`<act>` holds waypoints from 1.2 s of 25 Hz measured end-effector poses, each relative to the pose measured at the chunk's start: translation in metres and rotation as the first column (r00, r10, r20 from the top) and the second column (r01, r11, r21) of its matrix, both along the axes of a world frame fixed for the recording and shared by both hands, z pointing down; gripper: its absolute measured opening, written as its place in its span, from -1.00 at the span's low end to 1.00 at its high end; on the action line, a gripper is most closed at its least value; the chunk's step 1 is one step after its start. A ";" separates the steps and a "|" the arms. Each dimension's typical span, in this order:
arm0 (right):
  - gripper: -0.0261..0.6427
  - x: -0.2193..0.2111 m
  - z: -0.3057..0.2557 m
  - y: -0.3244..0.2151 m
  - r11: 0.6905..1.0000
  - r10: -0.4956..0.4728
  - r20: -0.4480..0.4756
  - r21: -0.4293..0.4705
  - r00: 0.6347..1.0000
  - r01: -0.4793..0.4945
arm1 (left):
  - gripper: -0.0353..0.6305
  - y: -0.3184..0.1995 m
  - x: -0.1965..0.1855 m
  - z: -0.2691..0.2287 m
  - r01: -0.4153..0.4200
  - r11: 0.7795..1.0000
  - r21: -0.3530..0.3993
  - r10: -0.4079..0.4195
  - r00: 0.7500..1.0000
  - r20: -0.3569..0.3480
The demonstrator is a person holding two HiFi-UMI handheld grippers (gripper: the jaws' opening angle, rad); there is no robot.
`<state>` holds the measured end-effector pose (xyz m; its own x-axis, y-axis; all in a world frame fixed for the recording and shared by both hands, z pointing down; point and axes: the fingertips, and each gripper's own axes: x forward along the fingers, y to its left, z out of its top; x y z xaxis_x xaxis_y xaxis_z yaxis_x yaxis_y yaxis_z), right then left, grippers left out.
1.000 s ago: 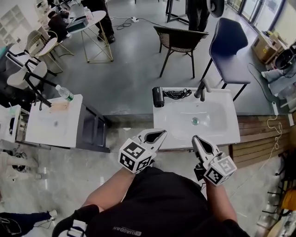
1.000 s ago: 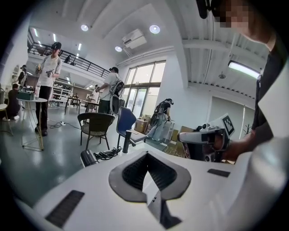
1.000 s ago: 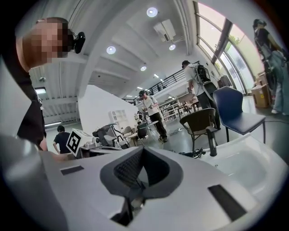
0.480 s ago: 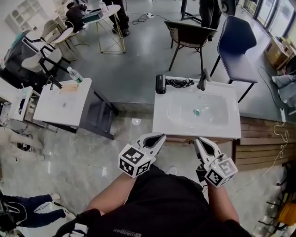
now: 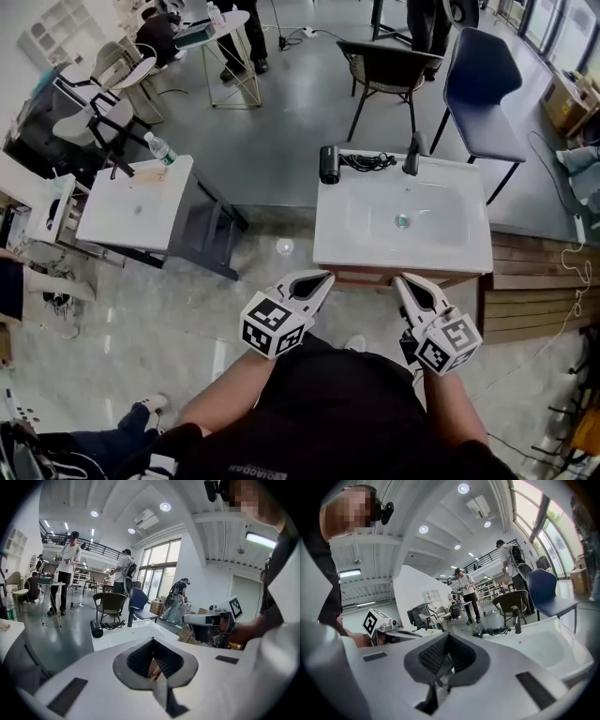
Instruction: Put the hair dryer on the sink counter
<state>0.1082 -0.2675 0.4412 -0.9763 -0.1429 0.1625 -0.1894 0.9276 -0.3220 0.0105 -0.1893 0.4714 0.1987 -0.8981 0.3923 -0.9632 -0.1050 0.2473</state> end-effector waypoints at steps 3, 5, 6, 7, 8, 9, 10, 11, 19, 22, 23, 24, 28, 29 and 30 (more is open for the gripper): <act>-0.91 -0.005 0.001 0.001 1.000 0.031 -0.005 0.002 1.000 -0.031 | -0.89 -0.008 -0.009 -0.009 -0.035 0.999 0.009 0.035 0.999 0.020; -0.91 -0.011 0.003 0.005 0.999 0.045 -0.010 -0.001 0.999 -0.045 | -0.89 -0.008 -0.015 -0.016 -0.064 0.998 0.017 0.063 0.998 0.029; -0.91 -0.015 0.004 0.008 0.999 0.051 -0.015 -0.004 0.999 -0.051 | -0.89 -0.008 -0.017 -0.018 -0.077 0.997 0.020 0.076 0.997 0.032; -0.91 -0.019 0.006 0.010 0.998 0.056 -0.020 -0.008 0.998 -0.056 | -0.89 -0.007 -0.020 -0.019 -0.087 0.996 0.022 0.086 0.996 0.033; -0.91 -0.024 0.007 0.013 0.998 0.060 -0.025 -0.010 0.998 -0.061 | -0.89 -0.005 -0.023 -0.018 -0.094 0.995 0.021 0.093 0.995 0.031; -0.91 -0.028 0.009 0.015 0.998 0.065 -0.029 -0.012 0.997 -0.065 | -0.89 -0.003 -0.027 -0.016 -0.099 0.995 0.018 0.099 0.995 0.025; -0.91 -0.032 0.010 0.018 0.997 0.071 -0.032 -0.016 0.997 -0.072 | -0.89 -0.001 -0.030 -0.014 -0.104 0.995 0.013 0.104 0.994 0.017; -0.91 -0.036 0.010 0.021 0.997 0.078 -0.034 -0.019 0.996 -0.079 | -0.89 0.001 -0.033 -0.011 -0.109 0.994 0.007 0.109 0.994 0.009; -0.91 -0.058 0.012 0.034 0.995 0.102 -0.061 -0.009 0.993 -0.103 | -0.89 0.011 -0.059 -0.010 -0.118 0.993 0.014 0.119 0.993 -0.010; -0.91 -0.064 0.015 0.040 0.995 0.102 -0.063 -0.007 0.993 -0.103 | -0.89 0.017 -0.065 -0.010 -0.125 0.992 0.015 0.125 0.992 -0.007; -0.91 -0.067 0.016 0.041 0.995 0.101 -0.064 -0.006 0.993 -0.102 | -0.89 0.019 -0.066 -0.010 -0.126 0.992 0.015 0.126 0.992 -0.008; -0.91 -0.069 0.015 0.043 0.995 0.102 -0.064 -0.007 0.993 -0.103 | -0.89 0.021 -0.068 -0.010 -0.126 0.992 0.014 0.126 0.992 -0.008; -0.91 -0.073 0.013 0.046 0.994 0.111 -0.065 -0.006 0.992 -0.111 | -0.89 0.024 -0.071 -0.008 -0.131 0.991 0.012 0.131 0.991 -0.013; -0.91 -0.072 0.014 0.046 0.994 0.112 -0.066 -0.004 0.991 -0.113 | -0.89 0.024 -0.070 -0.009 -0.133 0.991 0.014 0.133 0.991 -0.013; -0.91 -0.072 0.014 0.046 0.994 0.113 -0.067 -0.002 0.991 -0.113 | -0.89 0.024 -0.070 -0.009 -0.134 0.991 0.017 0.134 0.991 -0.015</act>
<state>0.0363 -0.2210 0.4553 -0.9410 -0.2504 0.2278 -0.3140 0.8971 -0.3109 -0.0598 -0.1656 0.4621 0.3238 -0.8691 0.3740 -0.9362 -0.2372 0.2595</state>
